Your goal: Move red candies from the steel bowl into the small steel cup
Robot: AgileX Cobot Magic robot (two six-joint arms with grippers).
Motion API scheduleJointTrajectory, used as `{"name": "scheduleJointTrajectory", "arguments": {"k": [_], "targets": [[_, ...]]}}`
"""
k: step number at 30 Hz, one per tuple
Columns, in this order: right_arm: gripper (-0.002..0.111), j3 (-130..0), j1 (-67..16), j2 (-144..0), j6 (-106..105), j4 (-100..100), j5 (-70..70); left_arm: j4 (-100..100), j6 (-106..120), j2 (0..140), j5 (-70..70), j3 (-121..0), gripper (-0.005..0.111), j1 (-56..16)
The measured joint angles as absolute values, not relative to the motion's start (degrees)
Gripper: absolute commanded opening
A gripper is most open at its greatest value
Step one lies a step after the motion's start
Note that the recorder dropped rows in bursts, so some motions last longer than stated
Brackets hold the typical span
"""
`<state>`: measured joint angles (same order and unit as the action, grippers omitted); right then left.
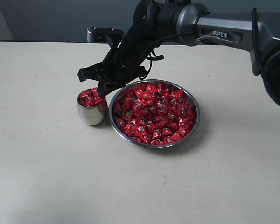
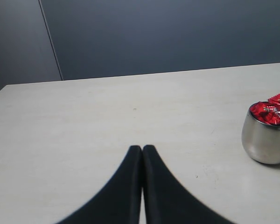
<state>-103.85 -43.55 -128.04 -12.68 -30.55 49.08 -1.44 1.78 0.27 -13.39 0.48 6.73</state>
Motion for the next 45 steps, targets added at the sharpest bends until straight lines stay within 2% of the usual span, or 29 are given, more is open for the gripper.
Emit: {"name": "scheduleJointTrajectory", "arguments": {"k": [8,13,15,20,31,45], "targets": [[0.001,-103.9,-43.6,-128.6,-12.7,-32.8,48.2,-1.4,1.8,0.3,-13.4,0.5,0.000,6.7],[0.028,-103.9,-43.6,-128.6,-12.7,-32.8,48.2,-1.4,1.8,0.3,-13.4,0.5,0.000,6.7],[0.033,-103.9,-43.6,-128.6,-12.7,-32.8,48.2,-1.4,1.8,0.3,-13.4,0.5,0.000,6.7],[0.030,-103.9,-43.6,-128.6,-12.7,-32.8,48.1,-1.4,1.8,0.3,-13.4,0.5,0.000,6.7],[0.030,-103.9,-43.6,-123.9,-6.9,-28.6,47.4,-1.4,1.8,0.3,-13.4,0.5,0.000,6.7],[0.030,-103.9,-43.6,-112.3,1.3,-10.6,62.5,-1.4,1.8,0.3,-13.4,0.5,0.000,6.7]]}}
